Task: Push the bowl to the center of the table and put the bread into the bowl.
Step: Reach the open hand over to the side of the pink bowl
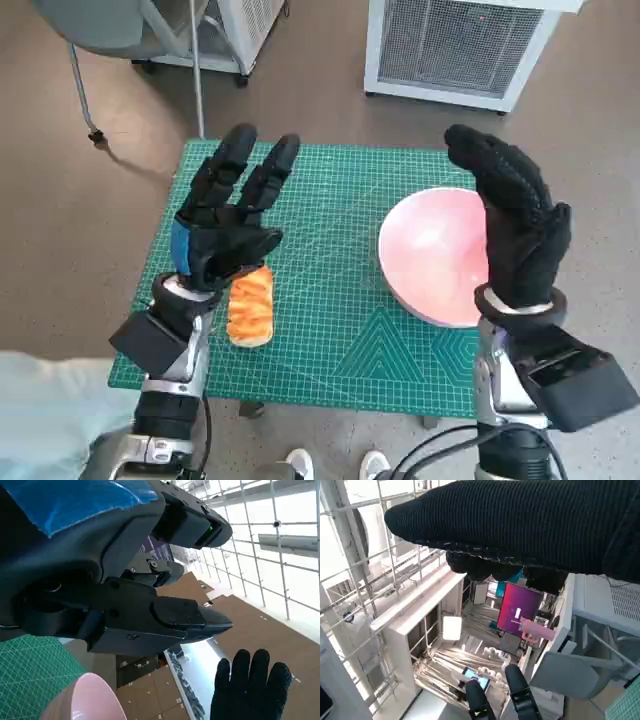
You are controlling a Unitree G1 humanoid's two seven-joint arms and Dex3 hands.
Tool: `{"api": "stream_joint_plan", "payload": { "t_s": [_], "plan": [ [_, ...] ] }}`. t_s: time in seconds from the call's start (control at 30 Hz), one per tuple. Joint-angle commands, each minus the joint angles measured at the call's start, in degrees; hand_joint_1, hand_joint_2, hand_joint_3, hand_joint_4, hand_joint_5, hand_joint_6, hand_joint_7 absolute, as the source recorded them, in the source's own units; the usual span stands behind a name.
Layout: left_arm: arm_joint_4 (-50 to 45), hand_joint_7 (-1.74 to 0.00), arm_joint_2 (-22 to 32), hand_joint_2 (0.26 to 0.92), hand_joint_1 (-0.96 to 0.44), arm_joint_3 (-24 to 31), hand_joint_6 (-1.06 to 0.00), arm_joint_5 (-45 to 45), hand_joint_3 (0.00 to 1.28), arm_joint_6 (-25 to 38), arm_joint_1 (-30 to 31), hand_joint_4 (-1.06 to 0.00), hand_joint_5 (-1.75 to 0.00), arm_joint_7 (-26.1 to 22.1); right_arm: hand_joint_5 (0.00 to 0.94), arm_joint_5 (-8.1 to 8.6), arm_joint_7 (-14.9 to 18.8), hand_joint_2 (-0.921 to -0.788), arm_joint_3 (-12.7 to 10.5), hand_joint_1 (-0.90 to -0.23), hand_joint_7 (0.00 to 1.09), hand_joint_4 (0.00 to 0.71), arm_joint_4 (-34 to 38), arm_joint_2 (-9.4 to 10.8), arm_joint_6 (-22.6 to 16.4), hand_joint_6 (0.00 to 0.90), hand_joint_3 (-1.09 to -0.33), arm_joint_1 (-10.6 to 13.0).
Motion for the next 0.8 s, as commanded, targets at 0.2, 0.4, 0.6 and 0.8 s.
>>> {"api": "stream_joint_plan", "payload": {
  "t_s": [0.2,0.4,0.6,0.8],
  "plan": [
    [0.9,-0.01,0.1,0.921,-0.14,-0.1,-0.51,0.7,0.14,-0.9,-1.3,-0.43,0.00,0.5,0.070,0.32,0.5,-0.921,-0.4,-0.494,0.67,0.308,0.8,-0.2,0.1,-0.001,-0.648,0.6],
    [1.3,-0.01,0.3,0.921,-0.14,-0.2,-0.51,0.4,0.15,-1.0,-1.5,-0.43,0.00,0.1,0.070,0.12,0.5,-0.921,-0.4,-0.487,0.67,0.308,1.0,-0.2,-0.2,-0.001,-0.650,0.7],
    [1.4,-0.01,0.5,0.921,-0.14,-0.3,-0.51,-0.2,0.15,-0.8,-1.7,-0.43,0.00,-0.5,0.070,0.28,0.5,-0.921,-0.6,-0.489,0.68,0.308,1.5,-0.3,-0.4,-0.001,-0.650,0.5],
    [1.7,-0.01,0.5,0.921,-0.12,-0.3,-0.51,0.1,0.14,-1.2,-1.7,-0.43,0.00,-0.6,0.070,0.76,0.8,-0.921,-1.2,-0.495,0.68,0.309,1.3,-0.8,-0.6,-0.001,-0.648,0.9]
  ]
}}
